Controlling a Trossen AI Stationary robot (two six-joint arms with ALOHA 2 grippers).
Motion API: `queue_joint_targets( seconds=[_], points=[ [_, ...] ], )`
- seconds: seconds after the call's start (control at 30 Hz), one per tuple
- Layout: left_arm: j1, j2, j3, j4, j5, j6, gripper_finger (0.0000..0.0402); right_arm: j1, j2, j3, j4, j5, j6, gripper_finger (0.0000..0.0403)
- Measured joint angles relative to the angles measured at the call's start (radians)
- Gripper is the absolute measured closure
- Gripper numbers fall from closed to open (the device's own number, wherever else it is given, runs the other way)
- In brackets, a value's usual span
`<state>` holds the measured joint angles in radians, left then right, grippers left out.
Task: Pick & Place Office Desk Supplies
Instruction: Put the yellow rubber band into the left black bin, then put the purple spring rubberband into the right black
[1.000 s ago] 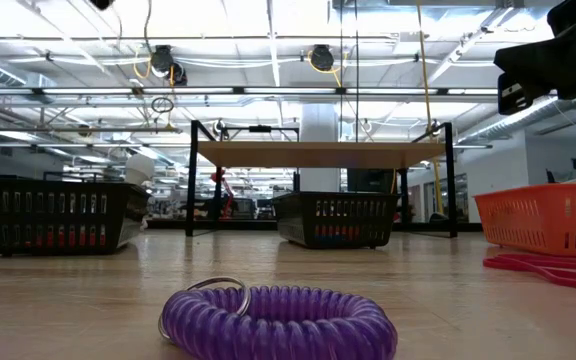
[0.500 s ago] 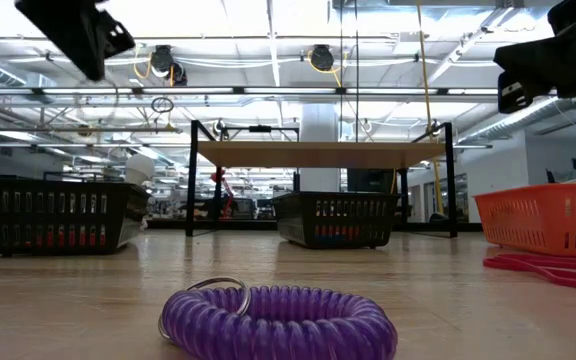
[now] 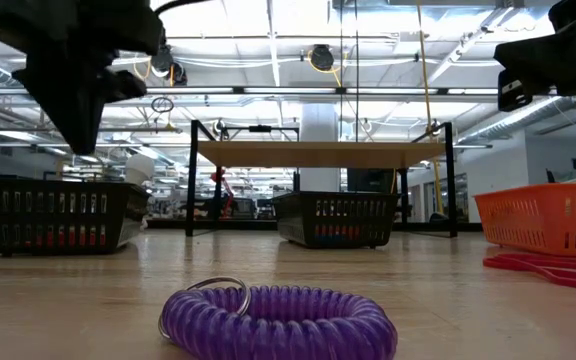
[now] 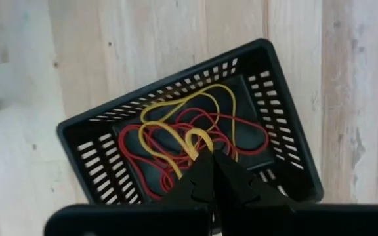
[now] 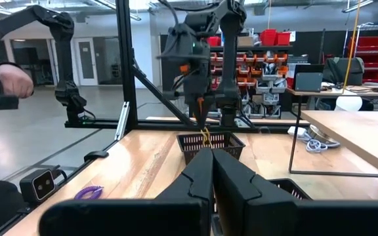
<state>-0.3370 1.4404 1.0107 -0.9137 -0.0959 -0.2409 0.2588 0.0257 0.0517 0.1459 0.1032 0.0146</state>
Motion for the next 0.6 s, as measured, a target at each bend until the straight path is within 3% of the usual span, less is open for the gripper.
queue_joint_targets(
  seconds=[0.37, 0.6],
  points=[
    [0.0, 0.092, 0.0, 0.01, 0.052, 0.001, 0.0395, 0.0, 0.0, 0.0, 0.0, 0.0, 0.0, 0.0401],
    [0.001, 0.083, 0.0, 0.054, 0.141, 0.003, 0.032, 0.0, 0.0, 0.0, 0.001, 0.0, 0.0, 0.0401]
  ],
)
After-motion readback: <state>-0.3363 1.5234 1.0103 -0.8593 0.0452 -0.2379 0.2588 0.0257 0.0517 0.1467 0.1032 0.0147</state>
